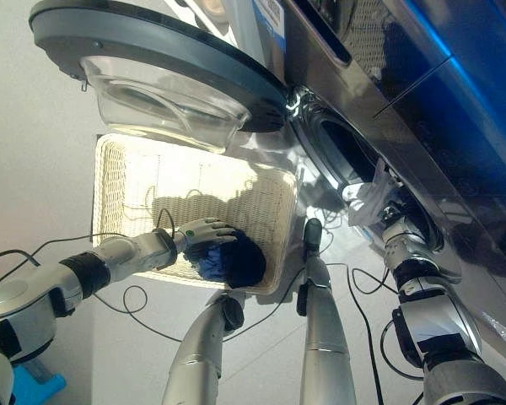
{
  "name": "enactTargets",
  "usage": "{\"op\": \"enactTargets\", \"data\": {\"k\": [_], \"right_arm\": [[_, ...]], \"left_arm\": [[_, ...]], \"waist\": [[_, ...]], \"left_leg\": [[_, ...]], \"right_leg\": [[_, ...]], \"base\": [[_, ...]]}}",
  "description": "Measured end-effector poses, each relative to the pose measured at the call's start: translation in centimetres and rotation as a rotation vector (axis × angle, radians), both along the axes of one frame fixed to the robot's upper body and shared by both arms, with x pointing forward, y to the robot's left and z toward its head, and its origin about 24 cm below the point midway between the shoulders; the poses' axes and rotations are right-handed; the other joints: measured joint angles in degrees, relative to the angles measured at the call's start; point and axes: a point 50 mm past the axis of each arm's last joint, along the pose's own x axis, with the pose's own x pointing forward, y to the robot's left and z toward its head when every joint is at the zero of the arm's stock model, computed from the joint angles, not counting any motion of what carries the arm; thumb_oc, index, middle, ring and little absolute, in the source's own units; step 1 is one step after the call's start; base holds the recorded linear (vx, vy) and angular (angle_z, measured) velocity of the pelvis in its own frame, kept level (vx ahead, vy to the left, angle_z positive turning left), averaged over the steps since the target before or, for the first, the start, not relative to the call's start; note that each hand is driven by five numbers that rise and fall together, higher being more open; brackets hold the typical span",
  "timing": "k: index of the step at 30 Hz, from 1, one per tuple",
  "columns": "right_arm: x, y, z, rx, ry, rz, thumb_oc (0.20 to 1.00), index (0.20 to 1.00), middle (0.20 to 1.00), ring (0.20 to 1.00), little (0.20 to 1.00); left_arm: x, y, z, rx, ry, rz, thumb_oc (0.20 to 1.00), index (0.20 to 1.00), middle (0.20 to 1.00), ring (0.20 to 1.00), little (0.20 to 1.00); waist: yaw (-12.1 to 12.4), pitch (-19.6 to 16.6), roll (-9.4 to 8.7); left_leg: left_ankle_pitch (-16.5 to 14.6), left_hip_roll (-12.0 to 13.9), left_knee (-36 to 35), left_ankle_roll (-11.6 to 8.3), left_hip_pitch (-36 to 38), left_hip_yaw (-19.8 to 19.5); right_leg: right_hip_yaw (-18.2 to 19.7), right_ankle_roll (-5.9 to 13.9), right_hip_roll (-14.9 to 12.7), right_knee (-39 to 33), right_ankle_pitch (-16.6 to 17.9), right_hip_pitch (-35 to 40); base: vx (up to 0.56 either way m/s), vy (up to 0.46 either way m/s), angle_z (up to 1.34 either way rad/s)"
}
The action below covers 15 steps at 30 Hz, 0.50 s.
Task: Put the clothes into the washing machine.
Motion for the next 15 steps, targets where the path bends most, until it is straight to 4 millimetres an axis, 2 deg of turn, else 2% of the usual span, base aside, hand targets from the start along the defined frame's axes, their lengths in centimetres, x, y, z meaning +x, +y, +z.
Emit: {"op": "enactTargets", "data": {"k": [6, 15], "right_arm": [[0.0, 0.0, 0.5, 0.007, -0.047, 0.001, 1.000, 1.000, 1.000, 1.000, 1.000], [0.3, 0.4, 1.8, 0.042, -0.138, 0.032, 1.000, 1.000, 1.000, 1.000, 1.000]], "left_arm": [[0.3, -0.2, 0.1, 0.018, -0.017, 0.022, 1.000, 1.000, 1.000, 1.000, 1.000], [1.2, -1.4, 0.4, 0.039, -0.041, 0.036, 1.000, 1.000, 1.000, 1.000, 1.000]], "waist": [[-0.74, 0.01, -0.03], [-1.25, -0.02, -0.55]], "left_leg": [[-0.01, 0.20, 0.74, 0.00, -2.76, -1.11], [0.02, 0.65, 1.67, 0.00, -7.45, -1.87]], "right_leg": [[-0.88, -0.06, 0.04, -0.17, 0.04, -1.68], [-1.38, -0.43, 0.26, -0.25, 0.32, -5.56]], "base": [[0.00, -0.007, 0.05], [0.00, -0.001, 0.01]]}}
